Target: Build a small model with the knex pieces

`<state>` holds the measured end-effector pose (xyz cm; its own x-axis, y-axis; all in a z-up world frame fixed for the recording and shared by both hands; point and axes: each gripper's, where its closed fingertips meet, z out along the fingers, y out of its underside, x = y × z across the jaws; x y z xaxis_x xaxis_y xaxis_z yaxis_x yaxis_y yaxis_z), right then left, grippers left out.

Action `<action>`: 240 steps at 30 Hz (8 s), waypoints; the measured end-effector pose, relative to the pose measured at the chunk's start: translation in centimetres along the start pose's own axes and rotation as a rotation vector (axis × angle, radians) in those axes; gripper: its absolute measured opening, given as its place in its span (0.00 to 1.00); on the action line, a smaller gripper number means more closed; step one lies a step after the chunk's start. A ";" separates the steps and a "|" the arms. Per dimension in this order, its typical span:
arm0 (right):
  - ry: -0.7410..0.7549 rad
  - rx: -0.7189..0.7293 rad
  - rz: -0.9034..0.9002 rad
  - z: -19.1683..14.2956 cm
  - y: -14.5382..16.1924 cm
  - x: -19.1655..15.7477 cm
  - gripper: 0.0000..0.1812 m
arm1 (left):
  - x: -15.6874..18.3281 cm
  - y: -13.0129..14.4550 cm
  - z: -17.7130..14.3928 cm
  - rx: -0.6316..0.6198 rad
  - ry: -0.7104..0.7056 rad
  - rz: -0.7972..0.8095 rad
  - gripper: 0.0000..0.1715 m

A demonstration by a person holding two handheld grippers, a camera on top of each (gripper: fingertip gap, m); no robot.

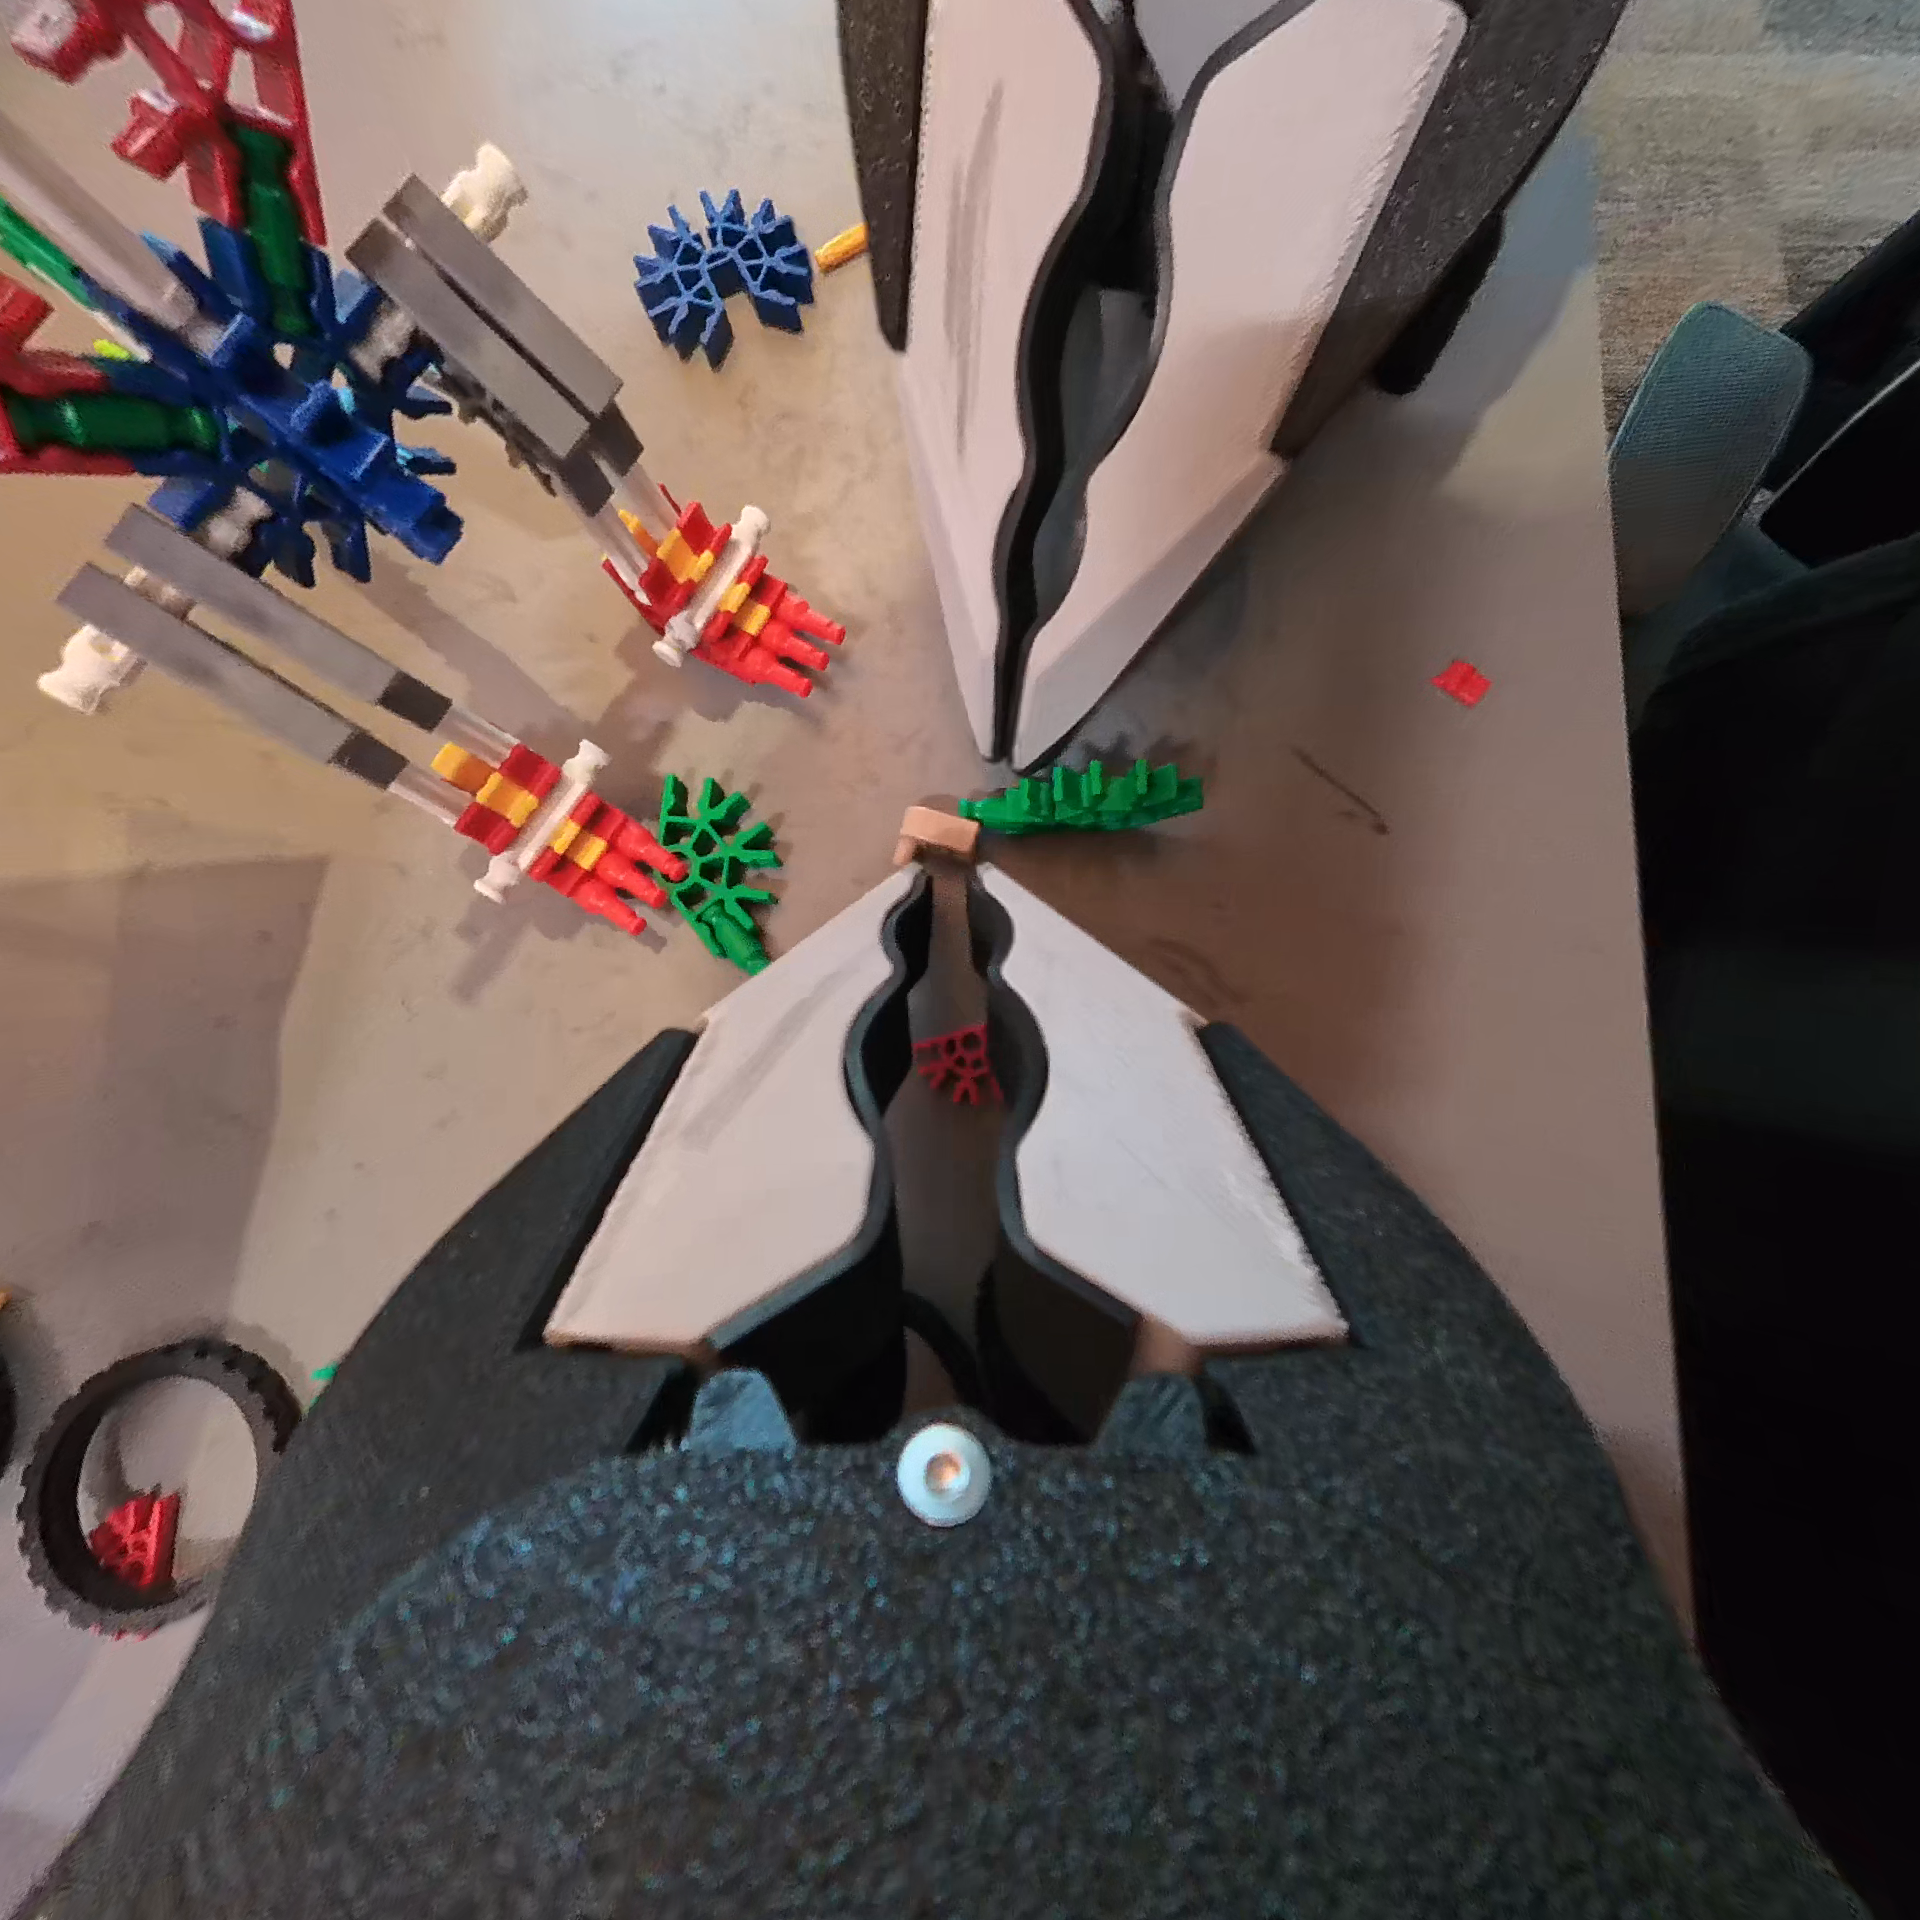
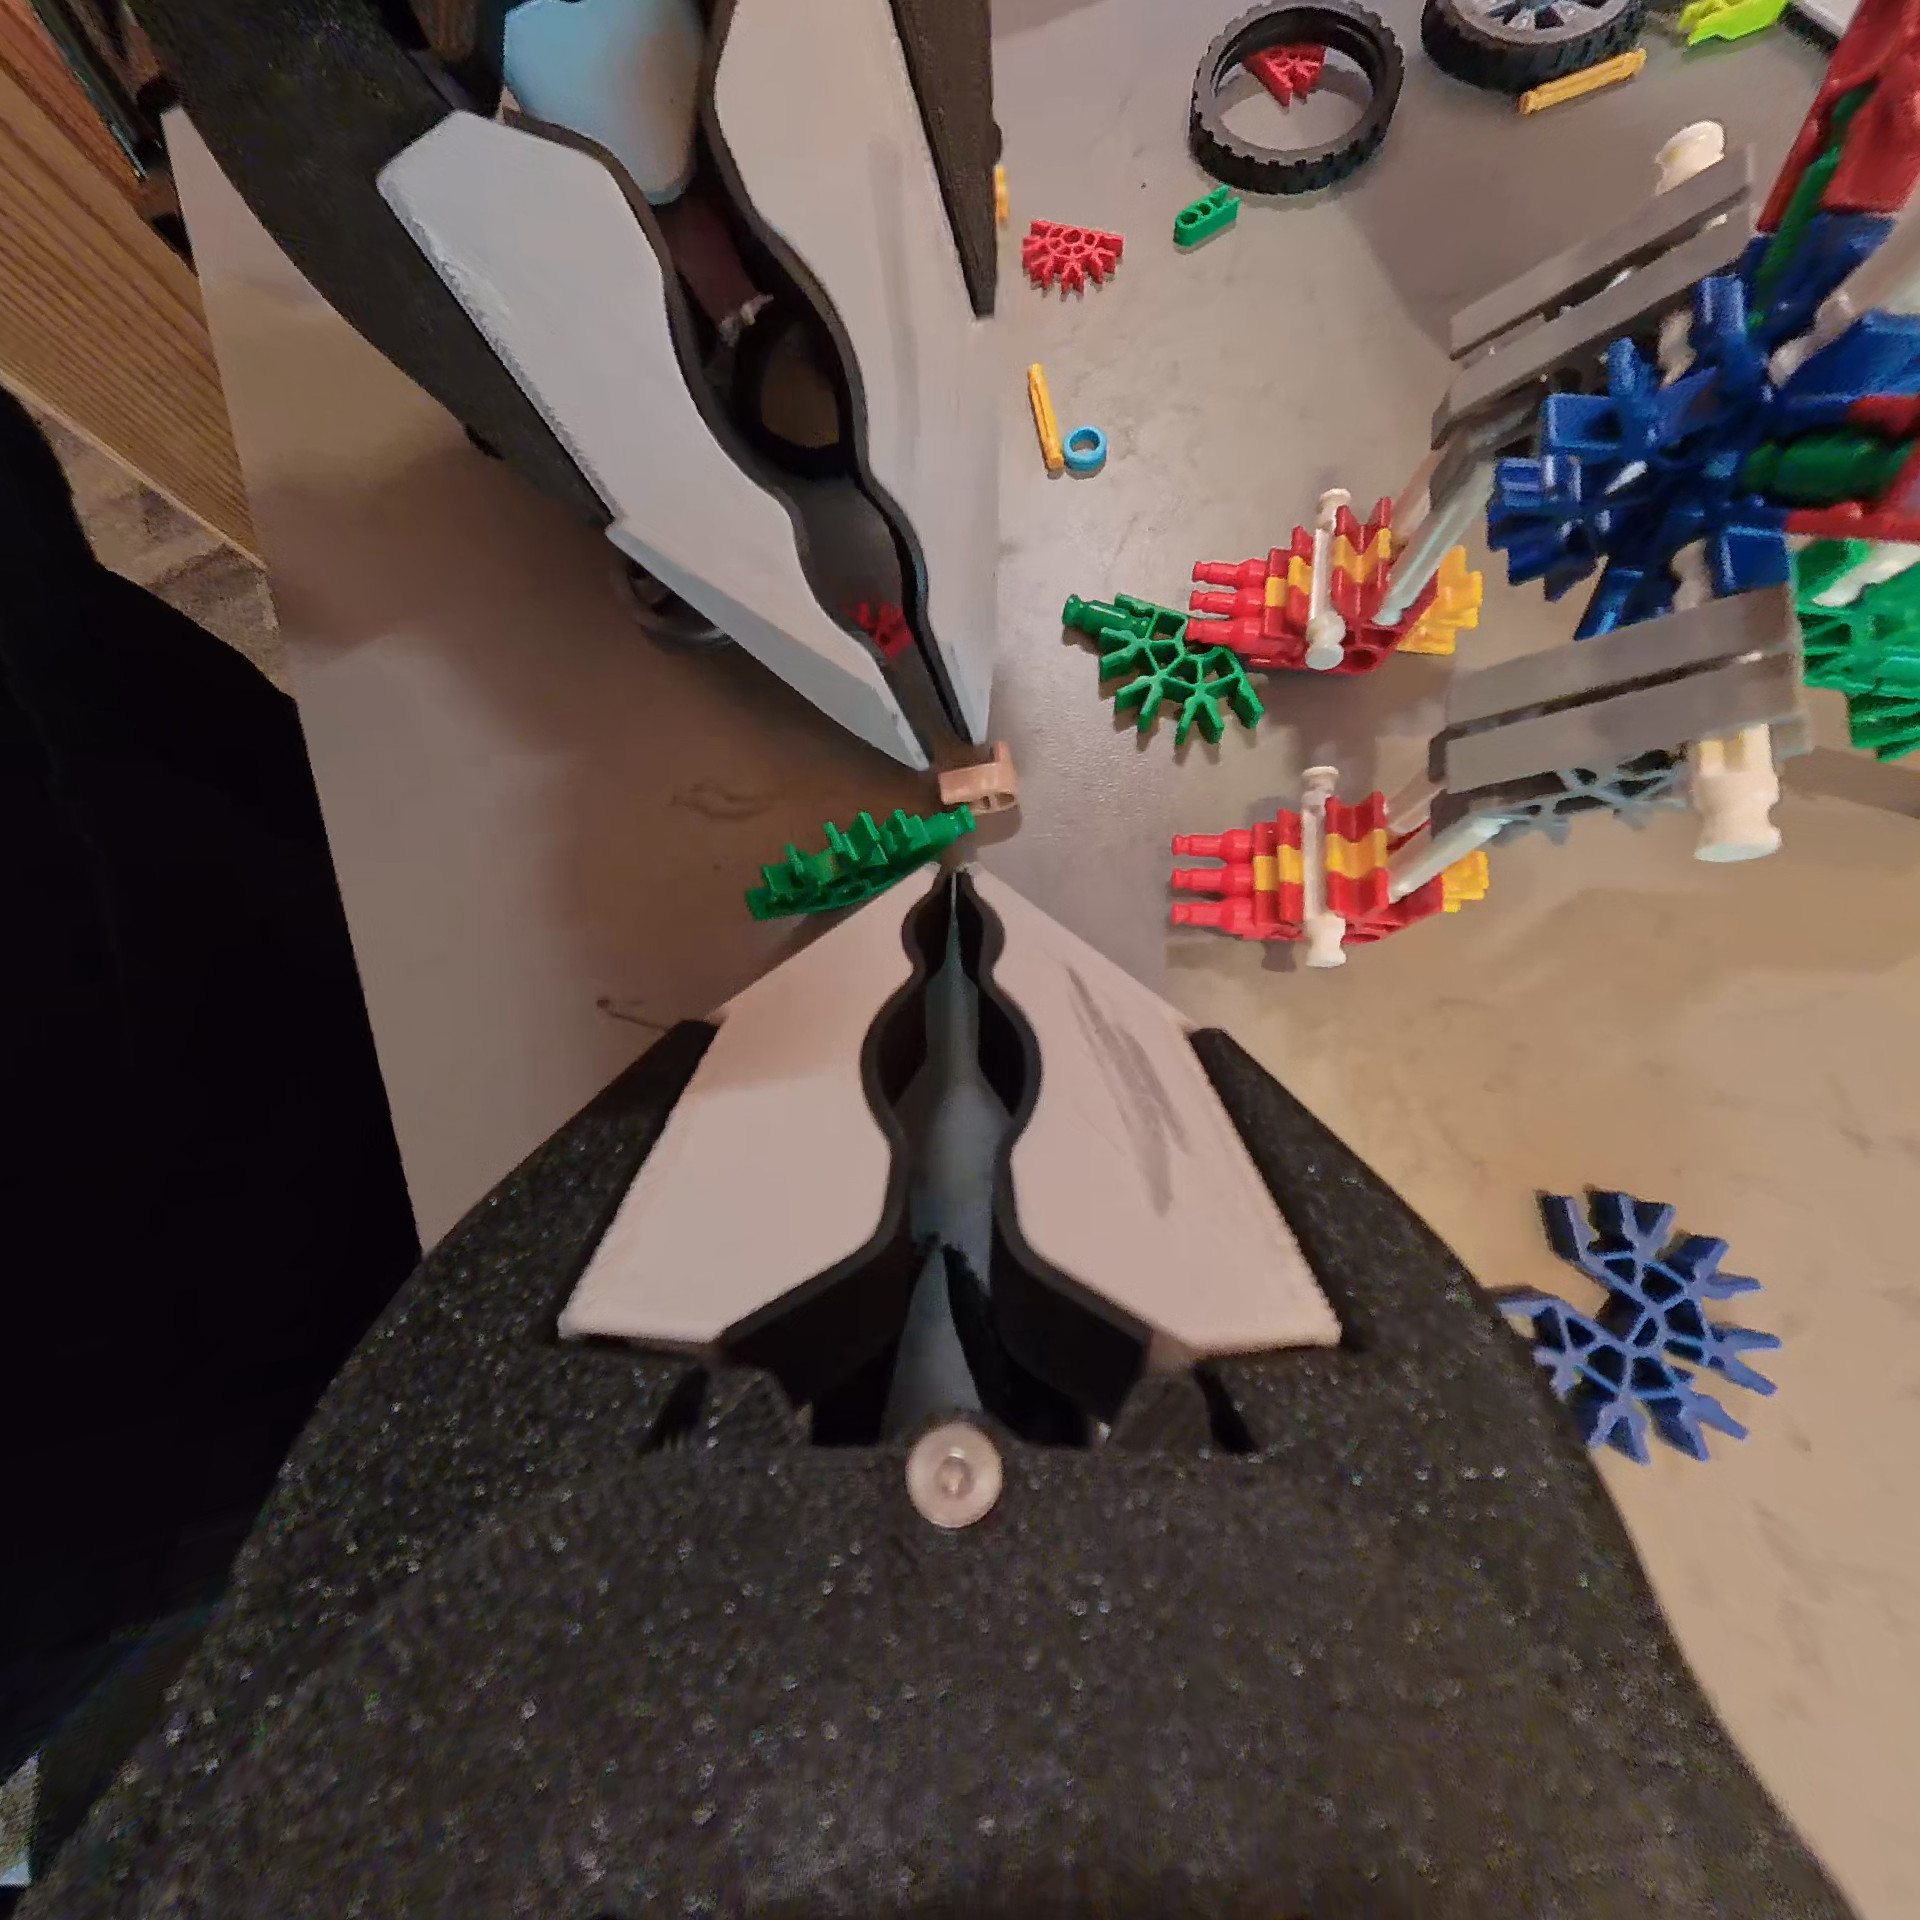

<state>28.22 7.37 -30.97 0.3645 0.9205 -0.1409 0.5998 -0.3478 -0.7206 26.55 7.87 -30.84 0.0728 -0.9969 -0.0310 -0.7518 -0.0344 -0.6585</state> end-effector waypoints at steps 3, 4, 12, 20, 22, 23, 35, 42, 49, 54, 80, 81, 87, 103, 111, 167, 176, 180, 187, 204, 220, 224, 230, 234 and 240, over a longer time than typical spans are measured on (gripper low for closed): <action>-0.013 -0.004 0.037 -0.3 0.1 -0.5 0.04 | 0.3 0.1 -0.1 0.002 0.000 -0.034 0.04; -0.016 -0.006 0.049 -0.5 0.1 -0.7 0.04 | 0.4 0.2 -0.1 0.000 0.000 -0.036 0.04; -0.045 0.011 0.185 -0.5 0.0 -2.3 0.21 | 0.7 0.1 0.6 -0.022 -0.007 -0.007 0.05; 0.022 0.026 0.180 0.4 -0.2 -1.8 0.16 | 0.7 0.0 0.8 -0.025 -0.006 0.000 0.05; 0.028 0.030 0.188 0.4 -0.2 -1.6 0.14 | 0.8 -0.1 0.8 -0.026 -0.004 0.005 0.05; 0.029 0.032 0.188 0.4 -0.2 -1.6 0.14 | 0.8 -0.1 0.8 -0.025 -0.003 0.007 0.05; -0.033 0.007 0.140 0.3 -0.1 -1.8 0.13 | 0.2 -0.2 0.9 -0.021 -0.037 -0.010 0.05; -0.052 0.016 0.163 0.1 -0.1 -1.6 0.13 | -0.3 -0.3 1.0 -0.020 -0.045 -0.021 0.04; -0.057 0.024 0.182 0.1 -0.3 -1.1 0.14 | -0.8 -0.4 1.2 -0.020 -0.067 -0.036 0.00; -0.060 0.024 0.177 0.2 -0.4 -1.0 0.14 | -1.1 -0.5 1.3 -0.033 -0.087 -0.031 0.00; -0.052 0.044 0.218 -0.2 -0.5 -0.3 0.17 | -1.0 -0.8 1.6 -0.052 -0.009 0.007 0.00; -0.051 0.044 0.216 -0.1 -0.5 -0.3 0.17 | -1.0 -0.9 1.6 -0.055 -0.007 0.011 0.00; -0.048 0.047 0.213 0.0 -0.7 -0.2 0.18 | -1.1 -0.9 1.7 -0.066 -0.001 0.039 0.00; 0.032 0.038 0.179 0.2 -0.5 0.4 0.09 | -1.0 -0.9 1.7 -0.072 0.026 0.056 0.00; 0.070 0.028 0.157 0.3 -0.4 0.9 0.02 | -0.9 -0.9 1.7 -0.074 0.015 0.091 0.00; 0.183 -0.022 -0.108 0.0 0.2 1.2 0.00 | -1.3 -0.7 1.8 -0.487 -0.086 0.843 0.00; 0.185 -0.026 -0.100 -0.6 0.8 0.8 0.00 | -0.9 -1.2 2.1 -0.575 -0.189 0.999 0.00; 0.158 -0.028 -0.066 -1.4 1.5 0.7 0.00 | -0.4 -1.7 2.6 -0.582 -0.225 1.010 0.00; 0.148 0.030 -0.016 -2.3 1.0 0.5 0.00 | -0.3 -1.9 2.8 -0.650 -0.252 1.071 0.00; 0.200 0.019 0.065 -3.6 2.6 1.1 0.00 | -0.4 -1.4 1.6 -0.462 -0.208 0.598 0.01; 0.033 -0.030 -0.169 -1.9 1.2 1.5 0.04 | 3.9 -2.5 2.0 -0.204 -0.132 0.170 0.05; 0.045 -0.029 -0.179 -2.2 1.5 1.6 0.04 | 2.5 -1.5 1.5 -0.223 -0.163 0.153 0.01; 0.107 -0.013 -0.223 -3.0 1.1 1.8 0.04 | 0.5 -0.5 0.4 -0.240 -0.157 0.172 0.02; 0.215 -0.012 -0.364 -2.8 0.1 1.9 0.04 | 1.0 -1.3 0.4 -0.192 -0.149 0.168 0.04; 0.303 -0.076 -0.537 -1.9 0.6 1.4 0.04 | 1.1 -1.2 1.2 -0.193 -0.175 0.175 0.02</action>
<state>30.38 8.10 -30.29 0.1767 0.8828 0.4353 0.8008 0.1282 -0.5851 28.28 6.86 -30.98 0.0309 -0.9620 -0.2712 -0.8720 0.1067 -0.4778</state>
